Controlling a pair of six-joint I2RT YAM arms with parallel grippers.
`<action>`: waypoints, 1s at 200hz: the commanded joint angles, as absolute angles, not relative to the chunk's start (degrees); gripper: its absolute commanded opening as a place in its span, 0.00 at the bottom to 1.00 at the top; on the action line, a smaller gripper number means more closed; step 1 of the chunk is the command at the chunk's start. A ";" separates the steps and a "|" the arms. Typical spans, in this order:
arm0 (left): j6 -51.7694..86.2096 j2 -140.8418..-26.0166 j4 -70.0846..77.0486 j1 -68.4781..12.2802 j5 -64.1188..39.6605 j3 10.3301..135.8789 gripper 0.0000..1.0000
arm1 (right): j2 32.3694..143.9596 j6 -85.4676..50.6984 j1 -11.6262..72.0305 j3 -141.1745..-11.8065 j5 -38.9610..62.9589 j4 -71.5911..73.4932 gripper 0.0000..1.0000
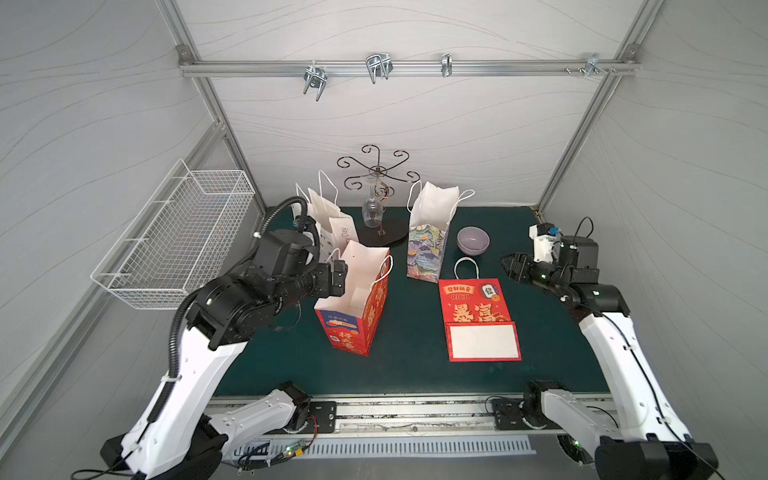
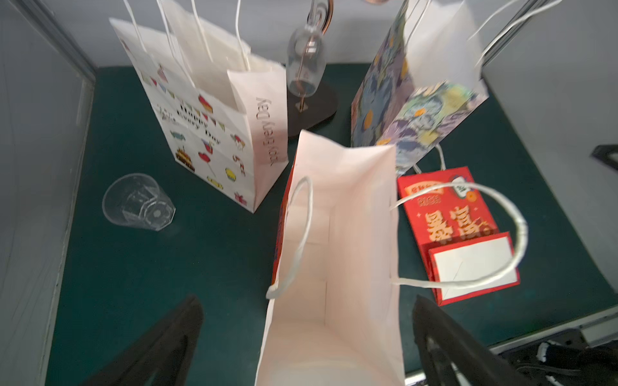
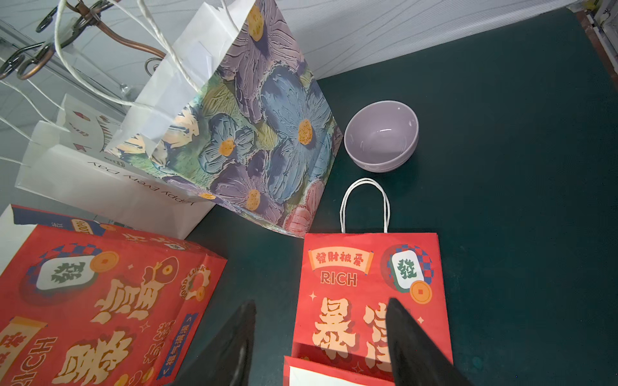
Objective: Put away the paper bag
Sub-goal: Pick up the paper bag from the center of the board.
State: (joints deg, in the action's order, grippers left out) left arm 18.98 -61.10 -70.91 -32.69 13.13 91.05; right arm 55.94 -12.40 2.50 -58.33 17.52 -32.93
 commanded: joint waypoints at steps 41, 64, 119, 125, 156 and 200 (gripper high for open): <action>17.62 -67.97 -69.31 -25.53 8.34 86.56 1.00 | 56.00 -11.04 2.51 -58.45 16.89 -33.40 0.64; 15.91 -69.92 -67.29 -23.72 5.28 84.68 0.97 | 55.13 -11.00 2.12 -58.01 16.61 -33.14 0.65; 11.95 -71.22 -62.40 -20.83 0.18 80.31 0.56 | 54.54 -11.25 1.80 -57.75 15.74 -33.62 0.64; 11.56 -71.22 -62.26 -20.83 0.18 80.01 0.53 | 54.55 -11.39 1.70 -57.74 15.69 -33.64 0.63; 9.39 -71.02 -61.92 -20.83 0.79 79.71 0.37 | 54.06 -11.40 1.76 -57.65 15.69 -33.62 0.62; 5.79 -70.44 -61.46 -20.83 0.32 79.68 0.01 | 54.27 -10.75 1.66 -57.70 16.87 -34.04 0.62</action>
